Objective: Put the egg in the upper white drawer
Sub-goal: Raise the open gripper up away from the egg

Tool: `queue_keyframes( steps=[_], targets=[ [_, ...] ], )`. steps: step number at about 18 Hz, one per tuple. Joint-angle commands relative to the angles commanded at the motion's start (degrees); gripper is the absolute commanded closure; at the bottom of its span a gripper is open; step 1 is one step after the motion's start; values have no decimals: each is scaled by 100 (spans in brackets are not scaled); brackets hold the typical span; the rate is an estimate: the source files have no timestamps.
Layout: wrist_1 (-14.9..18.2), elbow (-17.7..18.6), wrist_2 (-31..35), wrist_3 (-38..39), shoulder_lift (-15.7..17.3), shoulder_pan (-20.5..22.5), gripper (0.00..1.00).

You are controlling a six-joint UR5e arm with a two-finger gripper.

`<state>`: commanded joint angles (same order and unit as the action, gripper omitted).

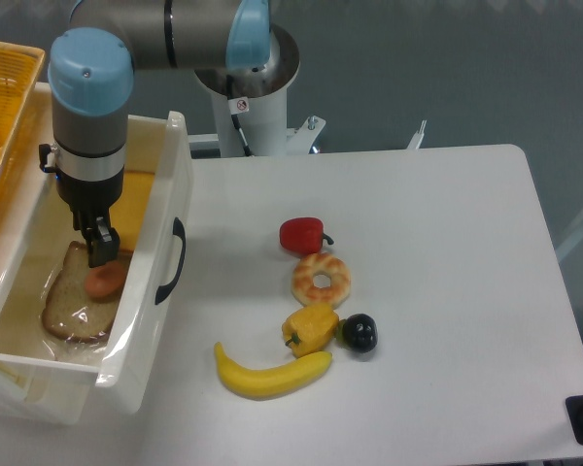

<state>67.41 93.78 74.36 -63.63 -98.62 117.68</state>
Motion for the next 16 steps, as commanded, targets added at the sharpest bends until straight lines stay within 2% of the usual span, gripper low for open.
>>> queue_keyframes(
  steps=[2, 4, 10, 12, 16],
  targets=[
    [-17, -17, -9, -9, 79, 26, 22],
    [-18, -61, -9, -9, 176, 140, 15],
    [-9, -97, -62, 53, 387, 377, 12],
    [-9, -114, -70, 70, 413, 474, 1],
    [-9, -106, -62, 622, 466, 606, 0]
  ],
)
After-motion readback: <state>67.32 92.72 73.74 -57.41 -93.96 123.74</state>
